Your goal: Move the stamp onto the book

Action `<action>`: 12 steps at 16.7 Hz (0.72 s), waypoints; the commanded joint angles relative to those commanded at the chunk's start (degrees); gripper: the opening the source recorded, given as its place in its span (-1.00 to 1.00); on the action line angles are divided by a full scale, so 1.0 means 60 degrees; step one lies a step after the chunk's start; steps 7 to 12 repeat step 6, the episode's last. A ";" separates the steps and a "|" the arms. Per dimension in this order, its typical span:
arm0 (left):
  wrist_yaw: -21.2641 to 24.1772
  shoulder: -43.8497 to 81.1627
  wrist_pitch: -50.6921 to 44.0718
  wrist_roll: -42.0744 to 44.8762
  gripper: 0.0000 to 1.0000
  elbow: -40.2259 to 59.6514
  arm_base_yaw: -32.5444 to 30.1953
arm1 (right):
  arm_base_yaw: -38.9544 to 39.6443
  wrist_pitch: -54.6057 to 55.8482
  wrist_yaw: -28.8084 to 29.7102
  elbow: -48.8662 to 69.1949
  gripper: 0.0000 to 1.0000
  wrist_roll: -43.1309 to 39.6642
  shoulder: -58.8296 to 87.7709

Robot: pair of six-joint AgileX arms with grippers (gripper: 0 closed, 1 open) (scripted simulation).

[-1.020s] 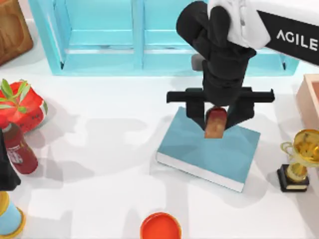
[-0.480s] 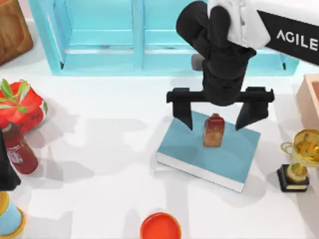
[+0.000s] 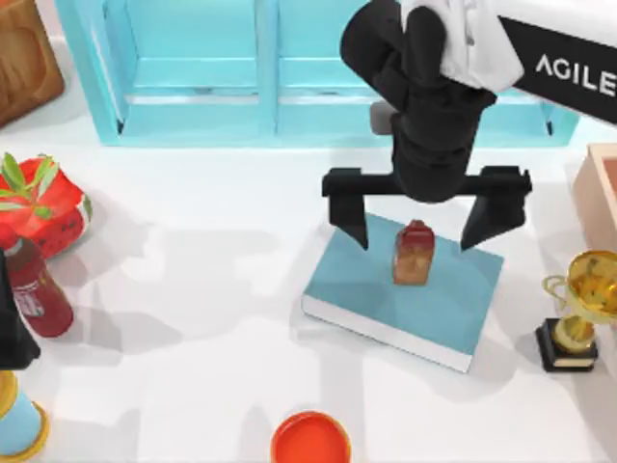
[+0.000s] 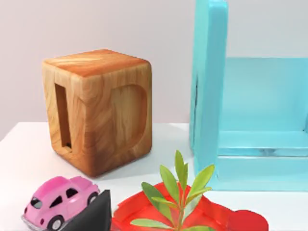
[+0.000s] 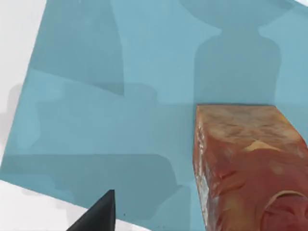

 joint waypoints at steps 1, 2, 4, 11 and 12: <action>0.0000 0.0000 0.0000 0.0000 1.00 0.0000 0.0000 | 0.0000 -0.0171 0.0000 0.0162 1.00 -0.0001 -0.0005; 0.0000 0.0000 0.0000 0.0000 1.00 0.0000 0.0000 | -0.0002 -0.0377 0.0000 0.0356 1.00 -0.0002 -0.0014; 0.0000 0.0000 0.0000 0.0000 1.00 0.0000 0.0000 | -0.0006 -0.0776 0.0000 0.0733 1.00 -0.0006 -0.0039; 0.0000 0.0000 0.0000 0.0000 1.00 0.0000 0.0000 | -0.0009 -0.0957 0.0000 0.0906 1.00 -0.0009 -0.0053; 0.0000 0.0000 0.0000 0.0000 1.00 0.0000 0.0000 | -0.0009 -0.0957 0.0000 0.0906 1.00 -0.0009 -0.0053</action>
